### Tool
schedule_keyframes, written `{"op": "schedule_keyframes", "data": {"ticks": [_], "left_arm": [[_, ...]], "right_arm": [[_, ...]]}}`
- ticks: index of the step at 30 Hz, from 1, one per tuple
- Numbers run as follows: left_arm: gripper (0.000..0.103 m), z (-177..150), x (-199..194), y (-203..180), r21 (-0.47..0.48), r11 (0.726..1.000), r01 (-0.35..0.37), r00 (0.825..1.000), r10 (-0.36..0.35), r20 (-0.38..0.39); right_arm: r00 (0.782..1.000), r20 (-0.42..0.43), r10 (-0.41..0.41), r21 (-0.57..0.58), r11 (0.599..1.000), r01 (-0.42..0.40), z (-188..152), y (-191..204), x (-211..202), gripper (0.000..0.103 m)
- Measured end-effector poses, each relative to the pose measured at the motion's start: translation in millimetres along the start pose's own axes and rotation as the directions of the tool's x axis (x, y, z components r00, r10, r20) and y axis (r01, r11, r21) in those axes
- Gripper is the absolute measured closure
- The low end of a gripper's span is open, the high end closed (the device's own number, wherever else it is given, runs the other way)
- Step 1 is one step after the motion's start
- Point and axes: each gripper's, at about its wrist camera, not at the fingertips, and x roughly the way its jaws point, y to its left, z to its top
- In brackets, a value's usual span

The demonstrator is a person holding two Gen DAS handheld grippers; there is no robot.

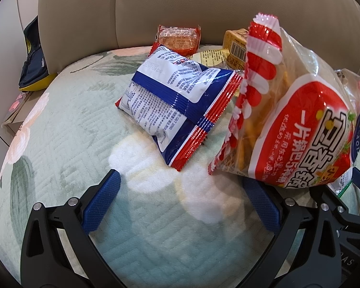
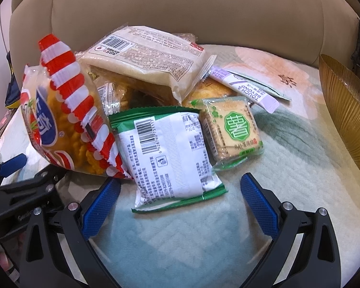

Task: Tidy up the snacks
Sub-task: 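Grasp the red-white striped bread bag with the left tool while the right tool grasps the green-logo cracker pack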

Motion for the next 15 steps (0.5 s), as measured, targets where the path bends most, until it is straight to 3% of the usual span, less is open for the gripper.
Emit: {"op": "schedule_keyframes", "data": {"ticks": [2, 4, 7, 8, 9, 10, 11, 13, 15], "left_arm": [[0.003, -3.3, -4.1, 0.4, 0.012, 1.0, 0.004, 0.999, -0.003, -0.048], [0.003, -7.0, -8.3, -2.7, 0.028, 1.0, 0.0, 0.996, 0.003, -0.095], [0.003, -11.3, -19.0, -7.7, 0.056, 0.998, 0.011, 0.989, -0.003, -0.145], [0.003, -12.1, -23.9, -7.9, 0.052, 0.998, 0.033, 0.988, -0.025, -0.15], [0.003, -12.1, -33.7, -6.9, 0.021, 0.996, 0.081, 0.988, -0.078, -0.131], [0.003, -10.5, -44.6, -6.7, -0.006, 0.993, 0.118, 0.989, -0.118, -0.091], [0.003, -9.5, -50.7, -6.9, -0.01, 0.991, 0.134, 0.989, -0.135, -0.066], [0.003, -3.9, -68.6, -15.9, 0.028, 0.985, 0.168, 0.986, -0.169, 0.01], [0.003, -1.9, -75.5, -30.6, 0.092, 0.973, 0.213, 0.976, -0.216, 0.033]], "right_arm": [[0.999, -0.034, 0.023, 0.03, 0.999, -0.022, 3.1, -6.0, -3.4, 0.005], [0.994, -0.074, 0.086, 0.13, 0.989, -0.076, 10.3, -24.1, -13.5, 0.005], [0.991, -0.026, 0.132, 0.439, 0.892, -0.107, 14.7, -75.0, -36.4, 0.005], [0.992, 0.006, 0.126, 0.534, 0.838, -0.109, 16.2, -94.0, -45.3, 0.005], [0.992, 0.015, 0.123, 0.558, 0.823, -0.11, 18.6, -100.1, -49.1, 0.005], [0.992, 0.024, 0.125, 0.56, 0.82, -0.117, 22.3, -102.7, -52.6, 0.005], [0.991, 0.04, 0.129, 0.524, 0.841, -0.13, 30.5, -98.8, -57.1, 0.007], [0.992, 0.03, 0.125, 0.414, 0.901, -0.126, 43.5, -79.7, -57.4, 0.01], [0.996, 0.008, 0.085, 0.283, 0.956, -0.084, 52.0, -56.8, -54.0, 0.011]]}}
